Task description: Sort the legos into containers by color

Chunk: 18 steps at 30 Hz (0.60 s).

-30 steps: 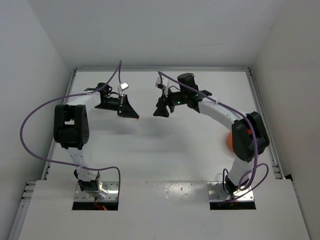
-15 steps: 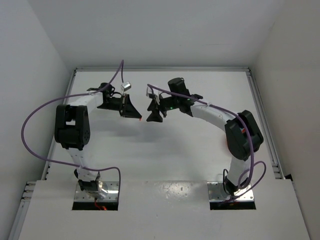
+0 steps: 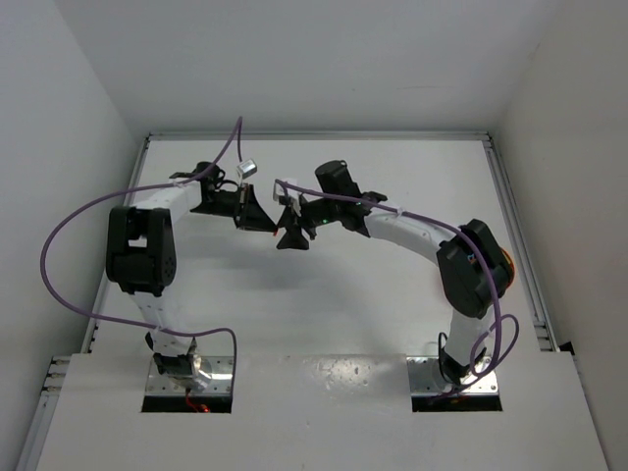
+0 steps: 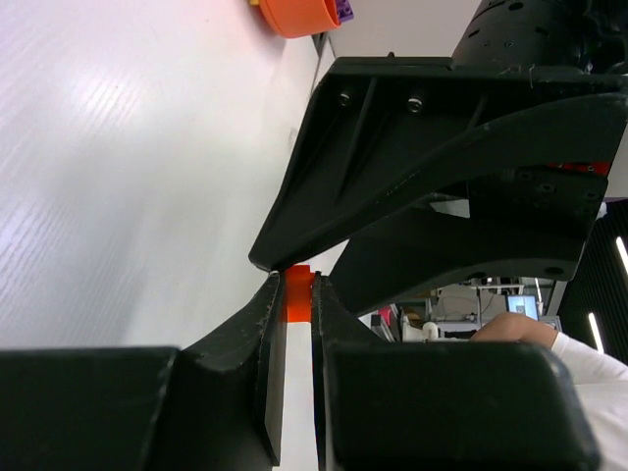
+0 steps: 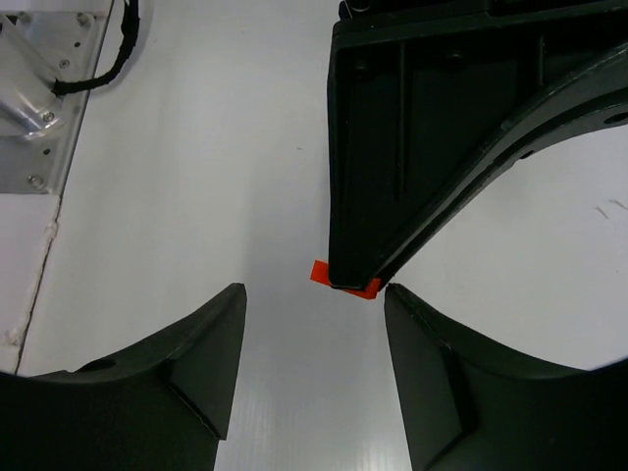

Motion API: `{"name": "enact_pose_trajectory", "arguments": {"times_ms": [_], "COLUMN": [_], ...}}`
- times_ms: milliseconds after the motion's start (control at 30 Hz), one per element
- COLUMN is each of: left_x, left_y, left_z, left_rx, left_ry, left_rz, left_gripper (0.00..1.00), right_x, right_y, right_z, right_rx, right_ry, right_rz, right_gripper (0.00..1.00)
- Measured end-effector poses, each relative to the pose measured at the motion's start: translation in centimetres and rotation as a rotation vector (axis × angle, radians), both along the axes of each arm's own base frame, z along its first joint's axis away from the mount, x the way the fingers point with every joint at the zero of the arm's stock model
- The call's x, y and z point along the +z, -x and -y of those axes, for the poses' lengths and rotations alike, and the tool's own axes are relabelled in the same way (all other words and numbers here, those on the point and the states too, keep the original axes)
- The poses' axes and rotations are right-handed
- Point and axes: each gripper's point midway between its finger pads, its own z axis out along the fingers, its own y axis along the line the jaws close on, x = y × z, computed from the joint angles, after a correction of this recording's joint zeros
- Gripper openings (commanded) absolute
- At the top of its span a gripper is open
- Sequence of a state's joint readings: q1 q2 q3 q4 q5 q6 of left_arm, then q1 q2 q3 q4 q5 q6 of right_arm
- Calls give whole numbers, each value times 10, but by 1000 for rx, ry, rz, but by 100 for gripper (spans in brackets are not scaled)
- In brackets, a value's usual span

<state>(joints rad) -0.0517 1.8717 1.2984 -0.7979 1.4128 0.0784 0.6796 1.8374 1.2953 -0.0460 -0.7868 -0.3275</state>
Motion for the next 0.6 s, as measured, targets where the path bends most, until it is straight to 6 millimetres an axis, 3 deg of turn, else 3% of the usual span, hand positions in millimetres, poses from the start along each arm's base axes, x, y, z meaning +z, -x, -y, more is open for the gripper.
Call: {"name": "enact_pose_trajectory", "arguments": {"times_ms": [233, 367, 500, 600], "left_x": [2, 3, 1, 1], "left_y": [2, 2, 2, 2], "left_z": [0, -1, -1, -1], "left_rx": [1, 2, 3, 4], "left_ry": [-9, -16, -26, -30], "left_rz": [18, 31, 35, 37], "left_gripper": [0, 0, 0, 0], "right_x": [1, 4, 5, 6], "right_y": [-2, -7, -11, -12], "right_z": [-4, -6, -6, -7], "right_rx": [-42, -75, -106, -115], "right_ry": [-4, -14, -16, -21], "right_rz": [-19, -23, -33, -43], "right_gripper": [54, 43, 41, 34]}}
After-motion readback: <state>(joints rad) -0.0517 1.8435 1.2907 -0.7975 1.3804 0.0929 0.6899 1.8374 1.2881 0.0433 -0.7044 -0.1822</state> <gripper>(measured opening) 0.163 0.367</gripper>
